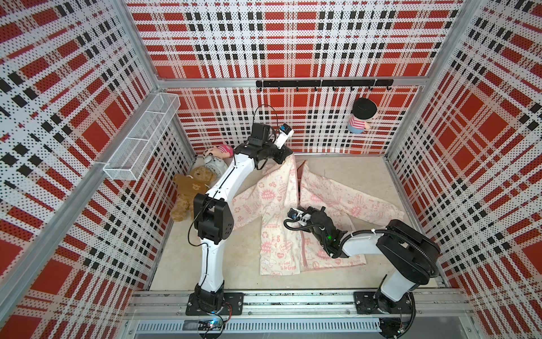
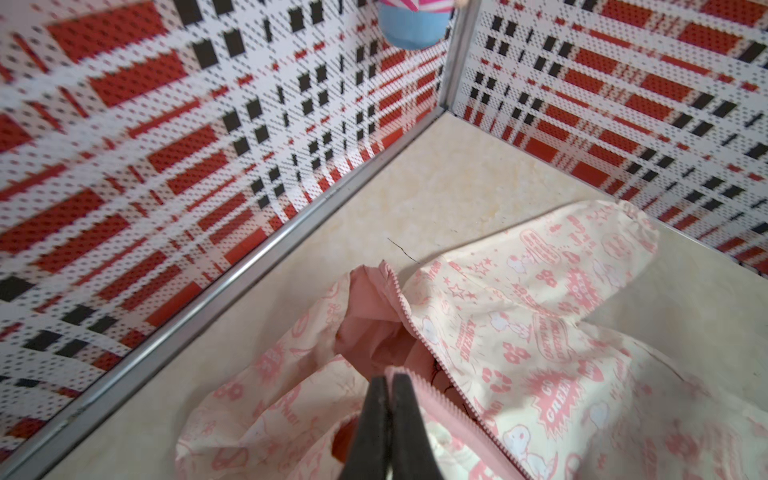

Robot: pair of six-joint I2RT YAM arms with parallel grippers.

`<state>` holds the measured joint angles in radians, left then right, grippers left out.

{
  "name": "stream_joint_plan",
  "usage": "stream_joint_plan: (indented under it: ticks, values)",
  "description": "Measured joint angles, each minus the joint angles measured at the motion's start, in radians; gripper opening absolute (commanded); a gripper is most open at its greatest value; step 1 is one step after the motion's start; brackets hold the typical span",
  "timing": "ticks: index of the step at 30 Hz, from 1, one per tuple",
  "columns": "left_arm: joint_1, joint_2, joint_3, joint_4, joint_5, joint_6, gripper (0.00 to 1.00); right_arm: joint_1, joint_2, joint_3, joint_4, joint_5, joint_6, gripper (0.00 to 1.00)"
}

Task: Unzip the jacket
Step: Unzip the zipper on the jacket.

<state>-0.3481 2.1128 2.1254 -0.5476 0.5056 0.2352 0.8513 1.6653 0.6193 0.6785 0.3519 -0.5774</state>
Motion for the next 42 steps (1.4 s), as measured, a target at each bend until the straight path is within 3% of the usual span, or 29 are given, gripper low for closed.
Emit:
stream_joint_plan:
  ticks: [7,18,42]
  values:
    - [0.013,0.087,0.092,0.105,-0.129,-0.053,0.0,0.039,-0.015,0.084,-0.274,-0.055,0.16,0.0]
    - [0.025,0.185,0.062,0.171,-0.267,-0.082,0.0,0.188,-0.01,0.201,-0.651,-0.121,0.492,0.0]
    - [0.086,0.185,0.003,0.35,-0.352,-0.153,0.0,0.405,-0.101,0.116,-0.951,-0.195,0.834,0.0]
